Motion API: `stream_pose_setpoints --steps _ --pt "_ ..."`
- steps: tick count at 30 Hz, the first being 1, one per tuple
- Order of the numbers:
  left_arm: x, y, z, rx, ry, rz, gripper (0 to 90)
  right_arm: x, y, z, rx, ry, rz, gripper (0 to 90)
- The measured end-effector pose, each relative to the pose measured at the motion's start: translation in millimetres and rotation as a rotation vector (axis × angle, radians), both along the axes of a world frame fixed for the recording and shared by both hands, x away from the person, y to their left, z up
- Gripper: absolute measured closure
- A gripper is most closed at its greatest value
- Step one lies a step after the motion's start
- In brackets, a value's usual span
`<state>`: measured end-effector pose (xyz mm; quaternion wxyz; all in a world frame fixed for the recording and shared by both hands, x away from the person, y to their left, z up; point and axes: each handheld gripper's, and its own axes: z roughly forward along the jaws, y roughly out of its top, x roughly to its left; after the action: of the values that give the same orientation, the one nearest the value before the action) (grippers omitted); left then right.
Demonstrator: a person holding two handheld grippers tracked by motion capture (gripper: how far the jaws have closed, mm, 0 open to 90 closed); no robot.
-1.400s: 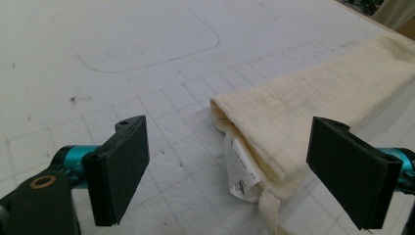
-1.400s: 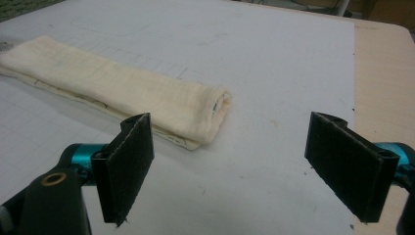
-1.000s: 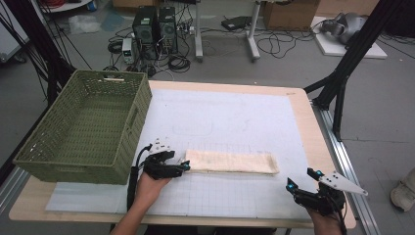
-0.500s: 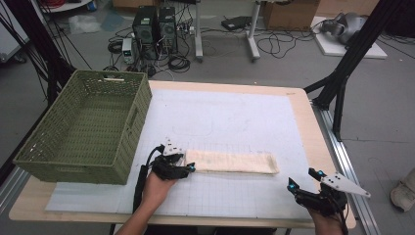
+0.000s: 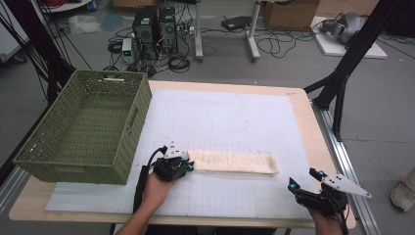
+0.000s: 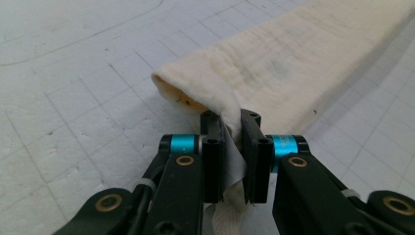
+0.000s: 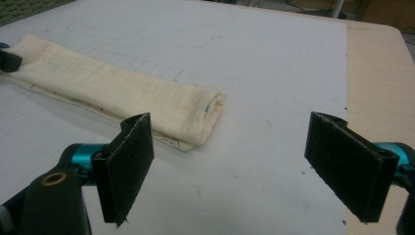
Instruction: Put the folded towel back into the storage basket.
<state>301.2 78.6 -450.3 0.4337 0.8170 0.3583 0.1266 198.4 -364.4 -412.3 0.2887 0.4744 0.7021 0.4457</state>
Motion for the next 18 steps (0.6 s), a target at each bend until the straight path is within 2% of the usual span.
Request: stream_pose_setpoints --steps 11,15,18 --pt "-0.1 2.1 0.1 -0.021 -0.011 0.002 81.2 1.9 2.7 0.6 -0.007 -0.002 0.007 17.0" --pt "-1.1 3.5 0.1 -0.052 -0.016 0.003 81.2 3.0 4.7 1.4 -0.007 -0.015 0.015 17.0" --pt "-1.3 4.8 0.3 -0.066 -0.014 0.003 81.2 6.2 6.5 -0.2 -0.003 -0.006 0.017 17.2"
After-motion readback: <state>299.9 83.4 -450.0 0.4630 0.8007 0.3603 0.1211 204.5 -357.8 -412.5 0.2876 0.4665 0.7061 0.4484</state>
